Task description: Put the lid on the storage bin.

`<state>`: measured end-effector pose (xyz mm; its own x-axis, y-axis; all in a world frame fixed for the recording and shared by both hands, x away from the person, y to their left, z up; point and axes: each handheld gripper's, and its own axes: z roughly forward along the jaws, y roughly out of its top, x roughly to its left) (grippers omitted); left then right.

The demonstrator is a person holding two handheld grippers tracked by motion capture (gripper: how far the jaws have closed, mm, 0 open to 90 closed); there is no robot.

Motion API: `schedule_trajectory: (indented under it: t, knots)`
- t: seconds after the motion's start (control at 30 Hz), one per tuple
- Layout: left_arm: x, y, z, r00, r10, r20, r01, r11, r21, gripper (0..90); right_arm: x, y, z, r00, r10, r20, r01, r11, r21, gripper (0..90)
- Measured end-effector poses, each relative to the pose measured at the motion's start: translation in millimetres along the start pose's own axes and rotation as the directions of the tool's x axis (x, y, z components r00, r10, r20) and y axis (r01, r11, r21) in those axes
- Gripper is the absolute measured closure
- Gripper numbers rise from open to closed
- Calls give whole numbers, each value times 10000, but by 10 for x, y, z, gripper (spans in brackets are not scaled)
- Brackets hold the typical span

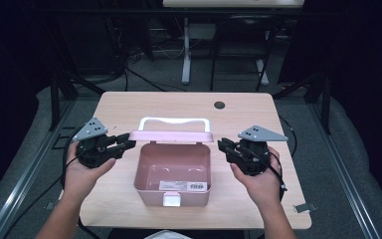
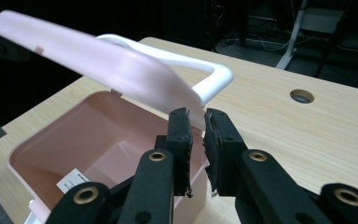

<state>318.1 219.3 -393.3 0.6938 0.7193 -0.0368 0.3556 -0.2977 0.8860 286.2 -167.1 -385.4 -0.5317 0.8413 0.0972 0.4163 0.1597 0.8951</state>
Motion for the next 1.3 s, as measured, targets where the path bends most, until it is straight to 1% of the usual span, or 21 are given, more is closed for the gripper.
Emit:
schedule_trajectory:
  t: [0.07, 0.2, 0.27, 0.33, 0.37, 0.57, 0.63, 0.8, 0.83, 0.87, 1.1, 1.3]
  knots:
    - [-6, -23, -7, 10000, 16, 56, -16, 10000, 19, 703, -26, 10, -30, 10000, 58, 62, -57, 10000, -71, 791]
    - [-23, -51, -16, 9999, 60, 87, -60, 10000, 73, 698, -37, 6, -22, 9999, 107, 70, -107, 9999, -13, 774]
    - [-47, -87, -31, 9999, 114, 120, -116, 9998, 185, 697, -41, -6, 9, 9999, 125, 92, -125, 9999, 12, 762]
    - [-54, -103, -35, 9998, 136, 143, -138, 9997, 187, 696, -44, -9, 20, 9999, 116, 101, -116, 9999, 29, 757]
    - [-72, -131, -45, 9997, 126, 190, -132, 9995, 283, 694, -53, -16, 41, 9999, 125, 116, -126, 9999, 51, 744]
    - [-117, -219, -64, 9996, 160, 236, -169, 9992, 371, 691, -54, -30, 94, 9999, 136, 99, -137, 9999, 92, 721]
    - [-130, -248, -64, 9997, 159, 211, -166, 9993, 340, 688, -60, -34, 112, 9999, 112, 91, -114, 9998, 140, 717]
    - [-152, -290, -73, 9996, 215, 198, -224, 9988, 438, 685, -75, -41, 144, 9998, 202, 39, -202, 9997, 155, 690]
    - [-165, -309, -75, 9996, 119, 248, -130, 9990, 419, 678, -78, -44, 158, 9997, 234, -4, -234, 9996, 166, 684]
    - [-170, -316, -77, 9996, 185, 219, -194, 9990, 414, 678, -78, -45, 161, 9997, 231, 2, -231, 9996, 173, 683]
    - [-208, -359, -99, 9994, 289, 165, -296, 9986, 437, 674, -84, -48, 195, 9996, 279, -42, -278, 9995, 155, 660]
    - [-225, -414, -100, 9995, 270, 185, -279, 9985, 472, 667, -99, -59, 230, 9995, 319, -85, -317, 9993, 192, 636]
